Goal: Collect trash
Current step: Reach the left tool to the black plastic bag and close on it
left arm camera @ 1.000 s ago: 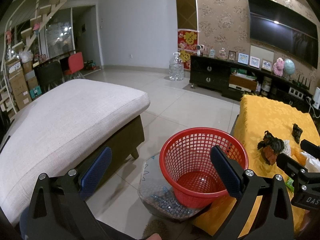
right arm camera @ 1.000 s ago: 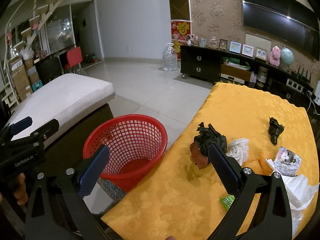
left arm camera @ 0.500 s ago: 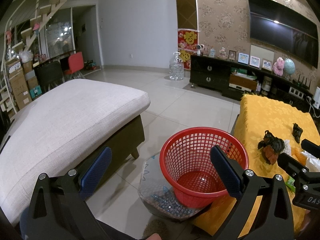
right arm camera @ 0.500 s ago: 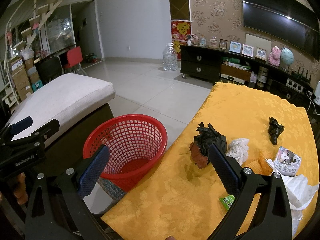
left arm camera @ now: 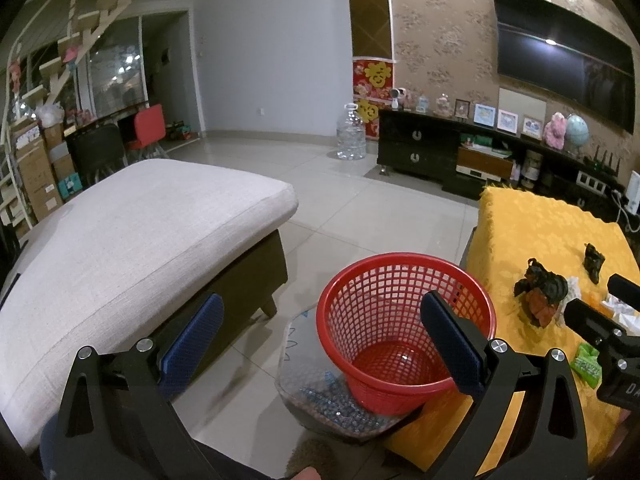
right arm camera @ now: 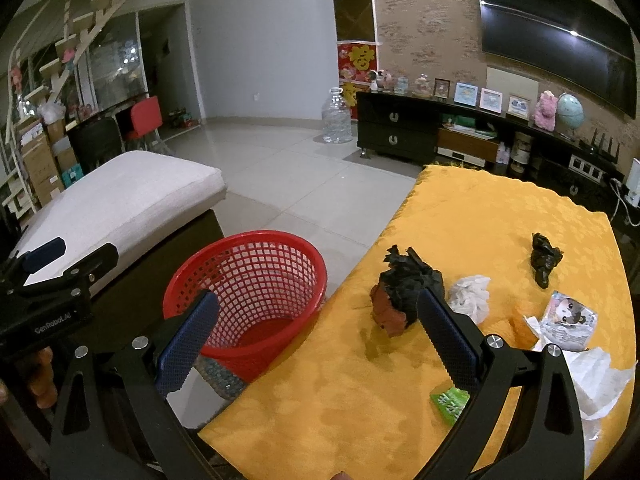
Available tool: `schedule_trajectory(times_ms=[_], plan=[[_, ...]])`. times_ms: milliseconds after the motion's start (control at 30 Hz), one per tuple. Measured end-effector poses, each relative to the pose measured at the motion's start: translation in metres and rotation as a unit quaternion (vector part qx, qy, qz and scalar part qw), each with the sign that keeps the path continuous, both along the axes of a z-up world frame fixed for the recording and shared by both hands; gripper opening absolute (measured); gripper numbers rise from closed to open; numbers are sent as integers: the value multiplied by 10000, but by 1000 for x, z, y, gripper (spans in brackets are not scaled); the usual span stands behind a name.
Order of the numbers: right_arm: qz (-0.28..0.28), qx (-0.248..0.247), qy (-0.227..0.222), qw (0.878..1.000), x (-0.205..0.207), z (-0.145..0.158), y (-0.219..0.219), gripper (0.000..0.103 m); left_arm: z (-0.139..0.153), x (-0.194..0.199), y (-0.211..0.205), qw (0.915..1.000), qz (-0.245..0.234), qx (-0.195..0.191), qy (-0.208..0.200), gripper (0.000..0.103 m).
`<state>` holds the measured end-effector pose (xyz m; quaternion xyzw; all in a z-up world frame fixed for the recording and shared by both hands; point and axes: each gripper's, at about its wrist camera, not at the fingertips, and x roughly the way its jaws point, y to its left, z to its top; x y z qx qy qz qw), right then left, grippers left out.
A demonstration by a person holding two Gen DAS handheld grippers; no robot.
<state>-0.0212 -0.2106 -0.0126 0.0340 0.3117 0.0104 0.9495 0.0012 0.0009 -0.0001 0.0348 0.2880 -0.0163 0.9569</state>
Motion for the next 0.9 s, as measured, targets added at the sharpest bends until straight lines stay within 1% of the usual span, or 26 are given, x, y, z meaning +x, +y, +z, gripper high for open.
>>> schedule_trajectory(times_ms=[167,300,500,667,800,900], plan=[[-192,-38,49,9998,-6,2,-13,96,-2,-3,-2,9999,-134,-55,58,95],[-450,-32,72,9990,-12,4,-31,96,-3,-3,-9,9995,-282,-77,122,95],[-1009,-16,57,9949,-29,12,-69,96,-4,-4,-26,9981,-564,-121,222,95],[-1663,244,52,9858,-52,16,-120,96,-5,-4,-43,9958,-851,-136,309,95],[-2044,379,64,9781,-68,14,-148,96,-7,-5,-67,9929,-1119,-120,375,95],[-2211,445,76,9742,-78,12,-161,96,-6,-3,-87,9902,-1328,-78,432,95]])
